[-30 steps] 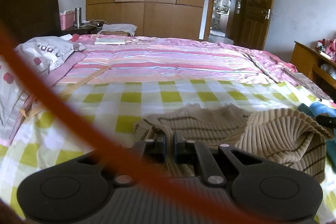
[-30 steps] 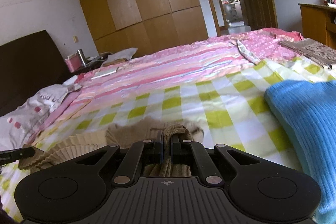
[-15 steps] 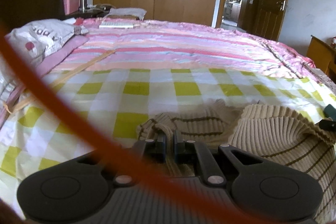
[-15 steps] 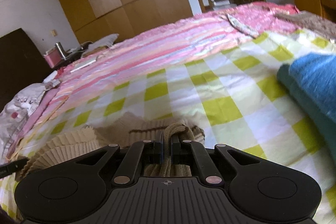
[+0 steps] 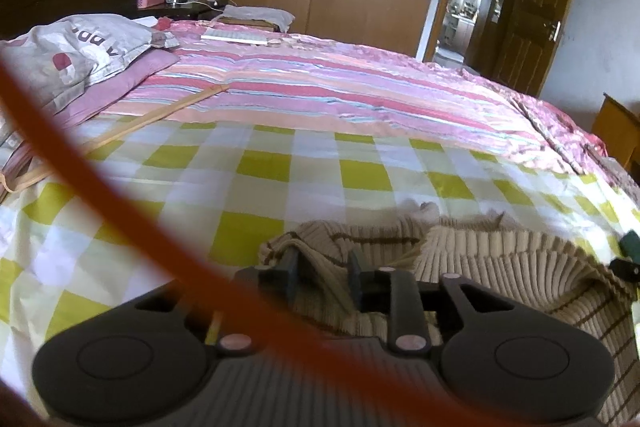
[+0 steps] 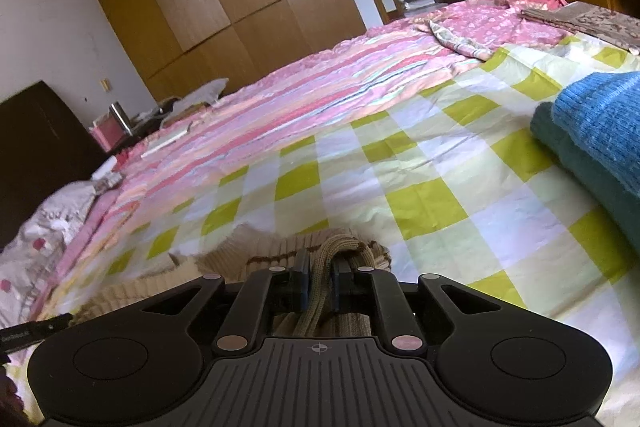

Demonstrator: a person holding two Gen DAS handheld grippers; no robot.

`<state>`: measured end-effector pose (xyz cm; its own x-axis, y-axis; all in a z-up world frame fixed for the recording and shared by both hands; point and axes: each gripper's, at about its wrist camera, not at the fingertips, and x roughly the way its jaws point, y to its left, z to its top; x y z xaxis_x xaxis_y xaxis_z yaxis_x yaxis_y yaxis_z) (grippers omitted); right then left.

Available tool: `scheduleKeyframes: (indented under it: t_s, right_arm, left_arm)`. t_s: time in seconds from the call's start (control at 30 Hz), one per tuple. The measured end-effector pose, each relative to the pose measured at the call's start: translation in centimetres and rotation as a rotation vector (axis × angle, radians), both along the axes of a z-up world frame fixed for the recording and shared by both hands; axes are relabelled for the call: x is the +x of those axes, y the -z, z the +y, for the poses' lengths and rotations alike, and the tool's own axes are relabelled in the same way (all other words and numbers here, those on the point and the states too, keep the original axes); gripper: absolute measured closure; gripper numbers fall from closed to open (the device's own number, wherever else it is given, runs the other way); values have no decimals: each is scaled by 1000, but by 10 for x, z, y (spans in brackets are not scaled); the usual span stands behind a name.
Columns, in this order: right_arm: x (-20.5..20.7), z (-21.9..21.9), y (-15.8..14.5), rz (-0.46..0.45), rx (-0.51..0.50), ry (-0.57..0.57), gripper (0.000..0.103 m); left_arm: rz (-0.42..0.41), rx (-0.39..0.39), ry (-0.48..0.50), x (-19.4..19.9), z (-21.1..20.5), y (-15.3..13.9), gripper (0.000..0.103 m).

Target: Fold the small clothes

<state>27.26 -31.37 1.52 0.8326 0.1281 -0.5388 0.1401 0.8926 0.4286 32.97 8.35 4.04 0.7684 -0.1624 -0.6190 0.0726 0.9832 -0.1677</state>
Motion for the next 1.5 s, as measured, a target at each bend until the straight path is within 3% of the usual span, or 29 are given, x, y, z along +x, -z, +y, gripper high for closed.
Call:
scheduleKeyframes:
  t_s: [0.1, 0.3, 0.47, 0.53, 0.67, 0.77, 0.87, 0.97, 1.03, 1.3, 1.5]
  right_arm:
    - [-5, -4, -1, -13, -4, 6, 90]
    - [0, -18, 6, 14, 65, 24, 89]
    - [-2, -21, 3, -31, 90, 13, 60]
    - [-5, -22, -1, -54, 73, 27, 58]
    - [-14, -23, -1, -55, 39, 12, 58]
    - [-24, -13, 4, -53, -67, -20, 58]
    - [-23, -7, 14, -4, -143, -21, 58]
    - [-17, -13, 23, 51, -128, 11, 68]
    - [-19, -18, 26, 61, -116, 13, 69]
    - [-26, -31, 32, 82, -82, 23, 69]
    - [-48, -36, 21, 54, -88, 14, 69]
  left_arm:
    - [-26, 2, -43, 3, 2, -6, 52]
    - [-33, 31, -35, 0, -5, -9, 51]
    - [-51, 127, 38, -22, -26, -4, 50]
    - [-59, 155, 66, -30, -34, -3, 50]
    - [-76, 192, 101, -48, -47, 0, 50]
    - [-85, 244, 116, -59, -54, 6, 50]
    - [-40, 287, 118, -61, -58, 18, 50]
    - [-21, 313, 105, -64, -57, 26, 50]
    - [-18, 316, 101, -67, -57, 27, 50]
    - [-14, 344, 77, -77, -63, 23, 50]
    - [-61, 343, 168, -105, -88, 9, 50]
